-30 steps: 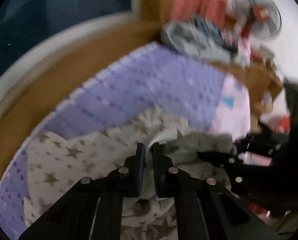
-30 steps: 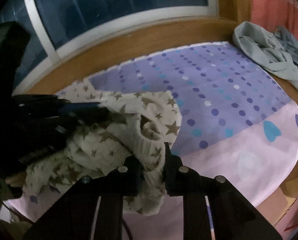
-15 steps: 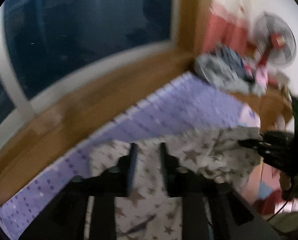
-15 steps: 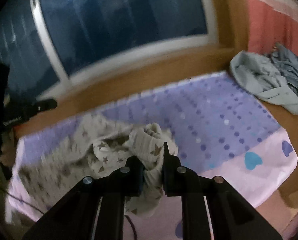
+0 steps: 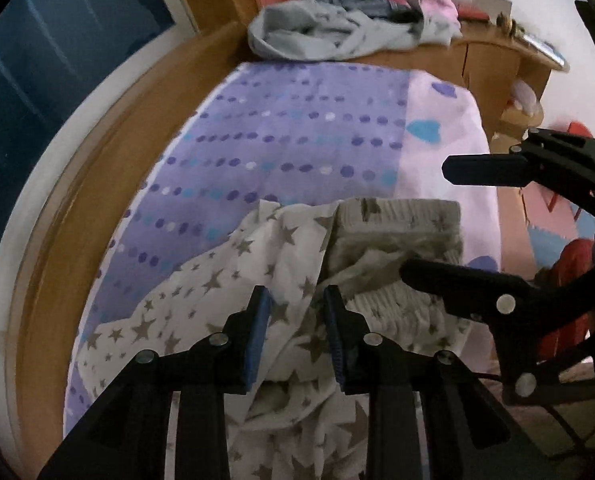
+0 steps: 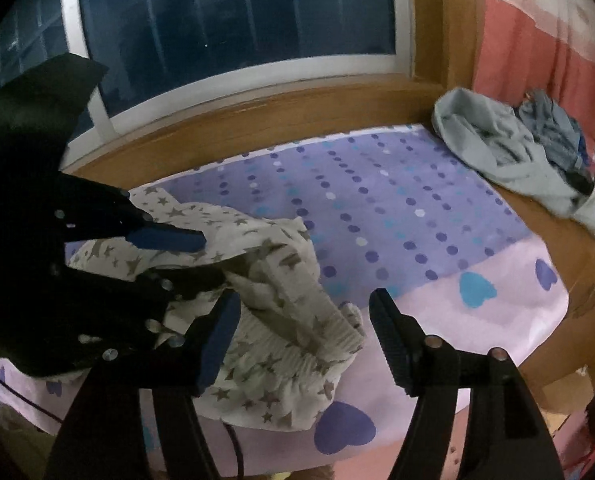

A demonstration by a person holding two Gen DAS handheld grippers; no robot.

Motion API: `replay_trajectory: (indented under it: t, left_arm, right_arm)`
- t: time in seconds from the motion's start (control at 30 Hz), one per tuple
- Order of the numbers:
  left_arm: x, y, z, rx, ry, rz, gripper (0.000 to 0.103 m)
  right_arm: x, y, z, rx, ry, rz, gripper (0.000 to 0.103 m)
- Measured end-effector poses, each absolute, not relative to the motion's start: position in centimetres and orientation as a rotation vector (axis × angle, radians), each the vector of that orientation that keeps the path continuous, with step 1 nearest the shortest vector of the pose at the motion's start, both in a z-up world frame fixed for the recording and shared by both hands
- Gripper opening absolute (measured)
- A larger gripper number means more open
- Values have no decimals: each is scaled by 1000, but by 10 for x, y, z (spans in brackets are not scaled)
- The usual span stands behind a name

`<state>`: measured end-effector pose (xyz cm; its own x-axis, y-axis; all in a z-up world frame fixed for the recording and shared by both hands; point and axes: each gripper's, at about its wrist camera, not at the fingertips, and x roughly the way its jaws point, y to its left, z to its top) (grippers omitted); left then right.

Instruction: Fold clothes

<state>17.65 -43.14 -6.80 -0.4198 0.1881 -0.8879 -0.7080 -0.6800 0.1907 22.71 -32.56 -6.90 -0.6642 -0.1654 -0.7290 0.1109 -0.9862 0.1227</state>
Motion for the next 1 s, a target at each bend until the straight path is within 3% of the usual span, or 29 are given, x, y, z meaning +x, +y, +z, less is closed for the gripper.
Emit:
replay_trajectory:
  t: [0.23,0.3,0.37,0.4,0.43,0.83,1.0]
  left_arm:
    - [152,-429,-91,-1299,727,2121,27]
    - [146,-439,-89,-1318,638,2154,10]
    - [141,-453,-81,-1330,521,2191,6]
    - [139,-461,-76,-1328,473,2220,6]
    - [138,-470,-66,-1308,455,2275,6]
    - [164,-667,87,-939,-59,3011,5]
    - [193,-742,73,-1047,-211,3186,5]
  right_arm:
    - [222,-320,-93,1260,-194,-2679,68]
    - [218,-321,-100,1275,-196,-2663,67]
    - [215,-322,-106,1285,-199,-2647,43]
    - [213,-322,-107,1284,-204,-2642,14]
    - [211,-322,-108,1283,-209,-2637,11]
    - [224,-283,11,811,-304,-2918,10]
    - [206,-259,1,1006,-217,-3008,10]
